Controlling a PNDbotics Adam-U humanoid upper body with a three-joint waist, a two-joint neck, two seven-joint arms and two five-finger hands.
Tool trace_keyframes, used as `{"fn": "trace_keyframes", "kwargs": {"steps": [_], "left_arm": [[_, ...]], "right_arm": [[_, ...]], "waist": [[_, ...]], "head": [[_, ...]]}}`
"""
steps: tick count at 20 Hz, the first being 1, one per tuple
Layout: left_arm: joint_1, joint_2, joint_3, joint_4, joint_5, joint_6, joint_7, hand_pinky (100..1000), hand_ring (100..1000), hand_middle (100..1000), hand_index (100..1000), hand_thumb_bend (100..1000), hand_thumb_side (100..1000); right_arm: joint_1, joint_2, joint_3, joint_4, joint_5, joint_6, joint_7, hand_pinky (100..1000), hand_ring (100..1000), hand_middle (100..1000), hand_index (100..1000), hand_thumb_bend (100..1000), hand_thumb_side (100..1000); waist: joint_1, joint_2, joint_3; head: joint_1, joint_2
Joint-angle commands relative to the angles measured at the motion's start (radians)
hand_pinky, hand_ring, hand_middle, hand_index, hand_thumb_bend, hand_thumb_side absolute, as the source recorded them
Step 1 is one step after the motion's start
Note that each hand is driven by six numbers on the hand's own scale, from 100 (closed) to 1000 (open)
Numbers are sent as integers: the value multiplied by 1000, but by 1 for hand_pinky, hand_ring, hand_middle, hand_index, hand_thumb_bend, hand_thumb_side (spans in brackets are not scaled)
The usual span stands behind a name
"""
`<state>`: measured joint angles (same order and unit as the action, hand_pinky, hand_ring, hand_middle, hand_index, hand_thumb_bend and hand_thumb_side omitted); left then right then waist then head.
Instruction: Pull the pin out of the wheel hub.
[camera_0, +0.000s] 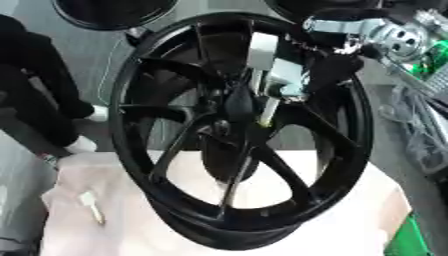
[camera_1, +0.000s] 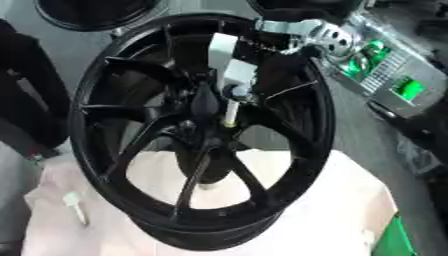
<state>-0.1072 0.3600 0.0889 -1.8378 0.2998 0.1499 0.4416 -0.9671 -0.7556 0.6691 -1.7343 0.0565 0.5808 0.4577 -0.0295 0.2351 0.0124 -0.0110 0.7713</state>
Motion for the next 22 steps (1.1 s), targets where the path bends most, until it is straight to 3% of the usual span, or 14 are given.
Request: {"fn": "trace_keyframes", "kwargs": {"steps": [1, 5, 8, 15, 19, 22], "left_arm": [[-8, 15, -1, -20, -6, -1, -3, 726, 776, 728, 767, 296, 664], [-9, 16, 0, -21, -6, -1, -2, 726, 776, 729, 767, 295, 664], [-9, 16, 1, -22, -7, -1, -1, 726, 775, 729, 767, 294, 664], [-12, 14, 5, -24, -8, -2, 3, 727, 776, 729, 767, 292, 664], [-12, 13, 8, -25, -10, -3, 7, 727, 776, 729, 767, 292, 663], [-10, 12, 11, -26, -11, -4, 10, 727, 776, 729, 767, 292, 663]], "right_arm": [[-12, -52, -37, -37, -8, -6, -3, 710, 513, 316, 618, 100, 236], [6, -109, -91, -85, -33, -8, -14, 710, 506, 306, 617, 100, 230], [53, -171, -186, -135, -79, -13, -51, 715, 504, 306, 619, 100, 197], [320, -349, -444, -145, -188, -39, -261, 718, 500, 308, 622, 100, 167], [489, -386, -578, -68, -242, -68, -381, 725, 505, 318, 631, 100, 177], [583, -396, -655, 27, -209, -122, -426, 733, 520, 343, 644, 100, 140]], "waist": [[3, -16, -3], [4, -16, -5], [6, -15, -5], [7, -11, -10], [11, -13, -20], [12, -15, -27]], "head": [[-1, -1], [0, -1], [0, -1], [8, -1], [17, -1], [21, -1]]}}
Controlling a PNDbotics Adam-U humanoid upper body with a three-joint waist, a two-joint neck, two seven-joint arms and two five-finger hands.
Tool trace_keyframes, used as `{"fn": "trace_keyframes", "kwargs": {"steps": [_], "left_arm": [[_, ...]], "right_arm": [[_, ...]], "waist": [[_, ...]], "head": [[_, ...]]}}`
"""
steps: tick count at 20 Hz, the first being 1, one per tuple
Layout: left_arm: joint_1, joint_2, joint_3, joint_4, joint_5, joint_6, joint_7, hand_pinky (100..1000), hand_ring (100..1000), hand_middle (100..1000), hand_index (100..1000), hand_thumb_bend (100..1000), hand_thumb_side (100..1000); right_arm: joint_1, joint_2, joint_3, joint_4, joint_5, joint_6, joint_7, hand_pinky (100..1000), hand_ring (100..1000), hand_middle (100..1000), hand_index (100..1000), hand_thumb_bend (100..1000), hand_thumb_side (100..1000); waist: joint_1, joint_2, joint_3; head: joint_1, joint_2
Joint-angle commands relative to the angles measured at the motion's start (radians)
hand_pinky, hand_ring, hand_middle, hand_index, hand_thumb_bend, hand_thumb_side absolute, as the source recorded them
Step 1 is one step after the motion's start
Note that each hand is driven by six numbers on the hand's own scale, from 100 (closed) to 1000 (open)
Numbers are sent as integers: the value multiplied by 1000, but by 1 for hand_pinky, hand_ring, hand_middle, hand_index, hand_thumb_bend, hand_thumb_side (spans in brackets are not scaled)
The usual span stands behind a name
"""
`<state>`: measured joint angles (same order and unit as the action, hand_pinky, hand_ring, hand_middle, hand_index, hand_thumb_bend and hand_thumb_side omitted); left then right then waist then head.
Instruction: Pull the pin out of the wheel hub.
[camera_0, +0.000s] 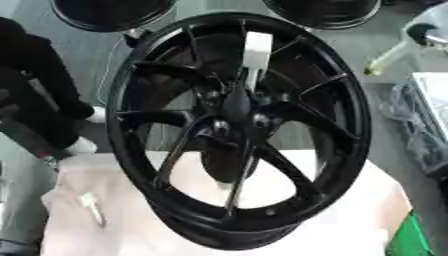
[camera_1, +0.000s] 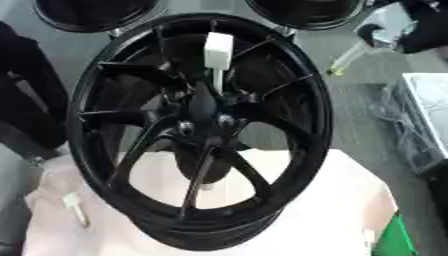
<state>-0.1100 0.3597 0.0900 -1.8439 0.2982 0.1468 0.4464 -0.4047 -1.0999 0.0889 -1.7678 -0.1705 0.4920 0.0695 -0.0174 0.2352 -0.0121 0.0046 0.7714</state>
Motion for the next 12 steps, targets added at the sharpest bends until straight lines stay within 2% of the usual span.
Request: {"fn": "trace_keyframes", "kwargs": {"steps": [1, 4, 5, 8, 10, 12], "left_arm": [[-7, 12, 10, -20, -10, -1, 5, 727, 777, 730, 767, 292, 663], [-8, 12, 11, -20, -11, -1, 7, 727, 777, 730, 767, 292, 662], [-7, 12, 11, -20, -11, -1, 7, 727, 777, 730, 767, 292, 661], [-6, 12, 12, -19, -10, 0, 9, 727, 777, 728, 765, 293, 661], [-6, 12, 12, -19, -10, 0, 10, 727, 777, 728, 765, 293, 660], [-6, 13, 12, -19, -10, 0, 11, 727, 777, 728, 765, 293, 660]], "right_arm": [[41, -51, -92, 97, 45, -52, -38, 734, 527, 358, 654, 100, 147], [78, -40, -138, 209, 115, -104, -20, 756, 601, 478, 710, 100, 118], [84, -37, -150, 236, 140, -122, -12, 766, 636, 525, 731, 125, 100], [91, -27, -179, 311, 210, -169, 15, 801, 751, 671, 809, 287, 100], [88, -24, -193, 361, 250, -180, 24, 819, 804, 751, 841, 329, 100], [82, -22, -203, 399, 302, -166, 11, 837, 839, 807, 850, 332, 100]], "waist": [[1, -15, -5], [3, -18, -8], [4, -18, -8], [5, -19, -8], [7, -20, -8], [7, -21, -7]], "head": [[7, -1], [11, -1], [12, -1], [16, -1], [17, -1], [18, -1]]}}
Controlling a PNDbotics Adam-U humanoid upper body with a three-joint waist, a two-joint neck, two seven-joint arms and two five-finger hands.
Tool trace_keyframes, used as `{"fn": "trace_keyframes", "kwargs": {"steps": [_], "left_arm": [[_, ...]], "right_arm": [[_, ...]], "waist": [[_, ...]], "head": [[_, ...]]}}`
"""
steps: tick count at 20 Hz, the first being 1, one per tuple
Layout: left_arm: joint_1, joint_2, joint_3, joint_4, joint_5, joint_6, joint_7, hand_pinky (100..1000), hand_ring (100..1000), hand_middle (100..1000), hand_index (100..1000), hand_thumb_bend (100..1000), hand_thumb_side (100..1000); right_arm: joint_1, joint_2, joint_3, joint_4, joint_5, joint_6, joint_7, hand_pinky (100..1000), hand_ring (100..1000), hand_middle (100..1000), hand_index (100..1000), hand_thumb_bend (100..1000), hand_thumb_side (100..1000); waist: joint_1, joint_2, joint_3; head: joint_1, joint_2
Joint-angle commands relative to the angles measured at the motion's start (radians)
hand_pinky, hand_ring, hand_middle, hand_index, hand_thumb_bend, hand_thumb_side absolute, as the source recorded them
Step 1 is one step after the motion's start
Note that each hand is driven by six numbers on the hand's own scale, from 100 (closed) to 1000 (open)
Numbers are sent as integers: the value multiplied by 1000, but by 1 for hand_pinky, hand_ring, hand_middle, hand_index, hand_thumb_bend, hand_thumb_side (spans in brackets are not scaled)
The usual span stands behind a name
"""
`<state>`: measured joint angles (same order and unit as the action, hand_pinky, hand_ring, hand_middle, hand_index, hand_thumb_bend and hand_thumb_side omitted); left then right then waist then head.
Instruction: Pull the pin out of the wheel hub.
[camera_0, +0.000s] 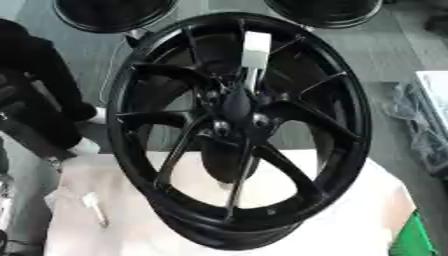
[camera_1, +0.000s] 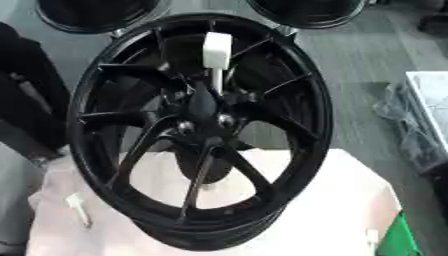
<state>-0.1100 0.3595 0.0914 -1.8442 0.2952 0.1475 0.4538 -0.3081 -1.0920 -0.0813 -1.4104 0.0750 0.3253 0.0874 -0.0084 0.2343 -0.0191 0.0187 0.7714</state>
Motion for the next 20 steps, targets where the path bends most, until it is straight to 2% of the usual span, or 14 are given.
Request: {"fn": "trace_keyframes", "kwargs": {"steps": [1, 5, 6, 8, 9, 10, 13, 20], "left_arm": [[-6, 13, 11, -19, -7, 0, 4, 727, 777, 728, 765, 294, 660], [-6, 11, 10, -18, -6, 1, 3, 727, 777, 728, 765, 294, 660], [-6, 11, 10, -18, -6, 1, 2, 728, 777, 729, 765, 294, 660], [-6, 11, 10, -18, -6, 1, 3, 728, 777, 729, 765, 294, 660], [-6, 11, 10, -19, -6, 1, 3, 728, 777, 729, 765, 294, 660], [-6, 11, 10, -19, -6, 0, 3, 728, 777, 729, 765, 294, 660], [-8, 10, 9, -20, -6, 1, 3, 728, 777, 729, 765, 293, 659], [-21, 7, 9, -24, -13, 0, 3, 728, 777, 729, 765, 289, 653]], "right_arm": [[-18, -27, -35, 52, 81, 10, -17, 845, 853, 829, 859, 329, 100], [-36, -12, -34, 50, 121, 33, -41, 853, 867, 844, 869, 319, 100], [-41, -8, -33, 45, 116, 34, -44, 852, 863, 840, 878, 428, 100], [-54, 3, -38, 37, 79, 42, -70, 851, 856, 833, 898, 267, 330], [-59, 10, -39, 31, 45, 46, -96, 851, 848, 826, 905, 138, 443], [-64, 18, -39, 24, -4, 49, -125, 850, 845, 823, 904, 100, 482], [-73, 42, -24, -10, -145, 43, -212, 849, 825, 802, 887, 100, 654], [-124, 134, 29, -156, -390, -34, -320, 841, 779, 749, 861, 100, 585]], "waist": [[-1, -20, 0], [0, -20, 1], [0, -20, 2], [1, -19, 2], [1, -19, 3], [1, -19, 4], [2, -18, 6], [10, -17, 19]], "head": [[4, -1], [2, -1], [2, -1], [2, -1], [2, -1], [3, -1], [3, -1], [2, -1]]}}
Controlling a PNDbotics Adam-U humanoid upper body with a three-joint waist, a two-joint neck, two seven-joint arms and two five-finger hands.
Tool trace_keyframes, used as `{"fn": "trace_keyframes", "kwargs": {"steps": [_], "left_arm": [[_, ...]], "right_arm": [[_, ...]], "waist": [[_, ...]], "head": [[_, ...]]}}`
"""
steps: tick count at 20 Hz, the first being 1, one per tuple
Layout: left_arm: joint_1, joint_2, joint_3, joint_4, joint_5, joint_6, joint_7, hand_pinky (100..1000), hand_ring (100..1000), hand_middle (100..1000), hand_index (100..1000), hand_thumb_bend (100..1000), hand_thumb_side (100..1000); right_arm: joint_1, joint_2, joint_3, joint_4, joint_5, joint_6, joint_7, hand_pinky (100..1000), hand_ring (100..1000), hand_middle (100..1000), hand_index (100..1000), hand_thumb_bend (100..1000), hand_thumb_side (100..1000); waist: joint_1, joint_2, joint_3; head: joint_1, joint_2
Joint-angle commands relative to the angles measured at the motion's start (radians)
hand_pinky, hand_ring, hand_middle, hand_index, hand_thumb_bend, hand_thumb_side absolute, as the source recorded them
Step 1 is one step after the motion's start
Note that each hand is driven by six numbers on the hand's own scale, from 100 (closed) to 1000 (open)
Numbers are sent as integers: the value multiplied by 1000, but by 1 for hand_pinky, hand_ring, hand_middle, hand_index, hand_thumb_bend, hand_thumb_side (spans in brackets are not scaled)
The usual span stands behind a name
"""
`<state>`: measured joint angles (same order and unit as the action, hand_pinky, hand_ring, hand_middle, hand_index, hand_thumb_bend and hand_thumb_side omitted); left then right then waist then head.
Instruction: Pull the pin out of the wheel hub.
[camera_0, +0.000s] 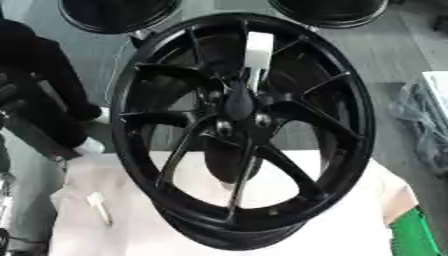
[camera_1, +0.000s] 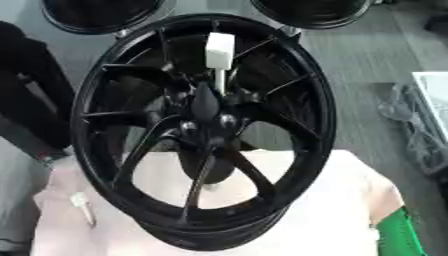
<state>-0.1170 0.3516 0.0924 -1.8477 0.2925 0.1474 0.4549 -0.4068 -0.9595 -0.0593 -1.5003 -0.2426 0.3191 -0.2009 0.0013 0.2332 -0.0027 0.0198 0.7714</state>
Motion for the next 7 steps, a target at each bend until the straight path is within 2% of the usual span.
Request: {"fn": "trace_keyframes", "kwargs": {"steps": [1, 3, 7], "left_arm": [[-17, 15, 8, -22, -13, 0, 2, 728, 777, 729, 765, 288, 653], [-22, 16, 9, -25, -17, 0, 4, 728, 777, 729, 765, 287, 649], [-33, 17, 11, -29, -21, 0, 7, 727, 777, 729, 765, 285, 643]], "right_arm": [[-36, 19, 15, -94, -99, -45, -46, 839, 771, 740, 854, 100, 571], [-61, 63, 38, -145, -136, -68, -67, 835, 756, 723, 842, 100, 524], [-119, 178, 81, -212, -165, -65, -68, 834, 746, 710, 835, 100, 547]], "waist": [[2, -17, 6], [5, -19, 13], [14, -26, 23]], "head": [[1, -1], [1, -1], [1, -1]]}}
